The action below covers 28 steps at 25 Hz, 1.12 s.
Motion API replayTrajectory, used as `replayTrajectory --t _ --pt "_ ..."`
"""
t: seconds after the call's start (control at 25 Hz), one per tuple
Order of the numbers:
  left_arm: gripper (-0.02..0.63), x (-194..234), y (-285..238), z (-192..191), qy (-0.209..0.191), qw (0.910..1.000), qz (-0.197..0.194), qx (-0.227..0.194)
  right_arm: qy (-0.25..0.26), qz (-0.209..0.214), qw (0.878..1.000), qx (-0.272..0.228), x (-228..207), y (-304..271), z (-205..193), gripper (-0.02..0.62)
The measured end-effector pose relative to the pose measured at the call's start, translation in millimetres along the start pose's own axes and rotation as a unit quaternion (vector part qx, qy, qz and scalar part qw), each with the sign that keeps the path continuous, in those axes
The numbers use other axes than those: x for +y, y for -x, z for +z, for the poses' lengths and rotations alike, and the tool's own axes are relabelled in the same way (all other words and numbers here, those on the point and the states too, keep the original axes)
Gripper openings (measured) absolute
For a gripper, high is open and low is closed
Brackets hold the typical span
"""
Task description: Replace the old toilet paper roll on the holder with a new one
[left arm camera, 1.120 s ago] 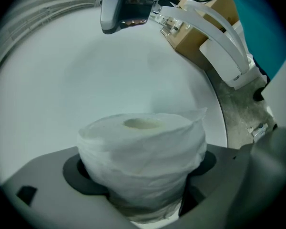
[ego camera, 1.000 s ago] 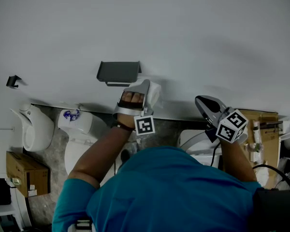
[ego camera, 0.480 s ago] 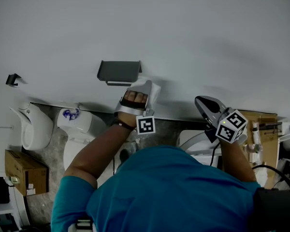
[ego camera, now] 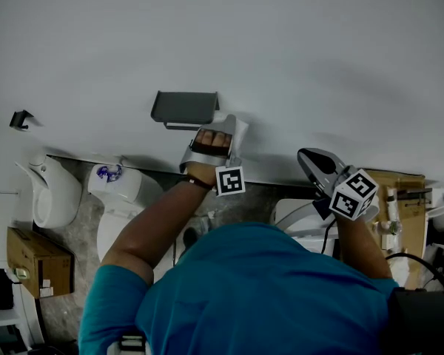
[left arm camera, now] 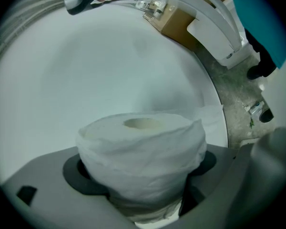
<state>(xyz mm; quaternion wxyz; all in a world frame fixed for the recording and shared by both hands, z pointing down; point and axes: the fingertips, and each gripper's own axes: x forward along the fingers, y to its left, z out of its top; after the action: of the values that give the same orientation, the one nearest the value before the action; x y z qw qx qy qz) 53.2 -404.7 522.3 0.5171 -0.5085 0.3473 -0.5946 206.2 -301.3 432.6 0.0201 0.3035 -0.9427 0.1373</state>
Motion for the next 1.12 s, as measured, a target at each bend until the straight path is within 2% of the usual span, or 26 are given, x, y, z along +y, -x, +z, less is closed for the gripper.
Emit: replayTrajectory --t 0.52,1.12 --pt "0.488 -4 1 -29 0.024 0.9994 0.004 0.026 0.0 0.003 1.0 0.002 3 -2 -1 0.005" --pt "0.488 -17 -6 -30 0.026 0.9993 0.02 0.016 -0.002 -0.004 1.0 0.01 2 -4 -5 0.005"
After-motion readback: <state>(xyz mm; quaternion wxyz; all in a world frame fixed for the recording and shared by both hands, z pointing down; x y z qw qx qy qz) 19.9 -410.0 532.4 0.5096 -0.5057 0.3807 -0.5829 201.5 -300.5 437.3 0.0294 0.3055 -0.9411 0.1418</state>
